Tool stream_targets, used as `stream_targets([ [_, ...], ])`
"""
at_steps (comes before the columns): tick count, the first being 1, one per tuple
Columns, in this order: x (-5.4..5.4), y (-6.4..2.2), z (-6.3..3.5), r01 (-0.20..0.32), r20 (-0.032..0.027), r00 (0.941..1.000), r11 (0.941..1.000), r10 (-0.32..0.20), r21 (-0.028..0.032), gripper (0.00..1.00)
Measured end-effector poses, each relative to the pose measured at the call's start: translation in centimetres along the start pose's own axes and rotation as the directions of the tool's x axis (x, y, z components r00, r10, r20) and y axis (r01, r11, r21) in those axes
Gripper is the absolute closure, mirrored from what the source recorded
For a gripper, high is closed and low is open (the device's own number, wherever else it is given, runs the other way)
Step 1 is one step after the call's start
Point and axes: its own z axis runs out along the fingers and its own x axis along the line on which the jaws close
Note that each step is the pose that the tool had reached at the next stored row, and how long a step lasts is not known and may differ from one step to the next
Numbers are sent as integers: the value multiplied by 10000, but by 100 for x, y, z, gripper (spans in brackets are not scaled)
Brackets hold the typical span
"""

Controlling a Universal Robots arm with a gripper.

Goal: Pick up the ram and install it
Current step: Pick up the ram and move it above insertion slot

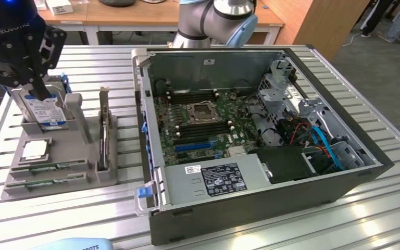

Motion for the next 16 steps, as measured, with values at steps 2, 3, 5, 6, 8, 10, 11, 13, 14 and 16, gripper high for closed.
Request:
stream_targets([
  [2,0,1,0,191,-12,9998,9998,-191,7,90],
  [3,0,1,0,289,-19,9996,9996,-289,10,90],
  [5,0,1,0,508,-34,9987,9987,-508,17,90],
  [6,0,1,0,611,-42,9981,9981,-610,21,90],
  [8,0,1,0,807,-58,9967,9967,-807,29,90],
  [10,0,1,0,994,-74,9950,9950,-994,37,90],
  [11,0,1,0,1087,-81,9940,9941,-1086,39,90],
  [13,0,1,0,1251,-93,9921,9921,-1250,45,90],
  [14,0,1,0,1336,-99,9910,9910,-1335,47,90],
  [16,0,1,0,1504,-109,9886,9886,-1504,49,90],
])
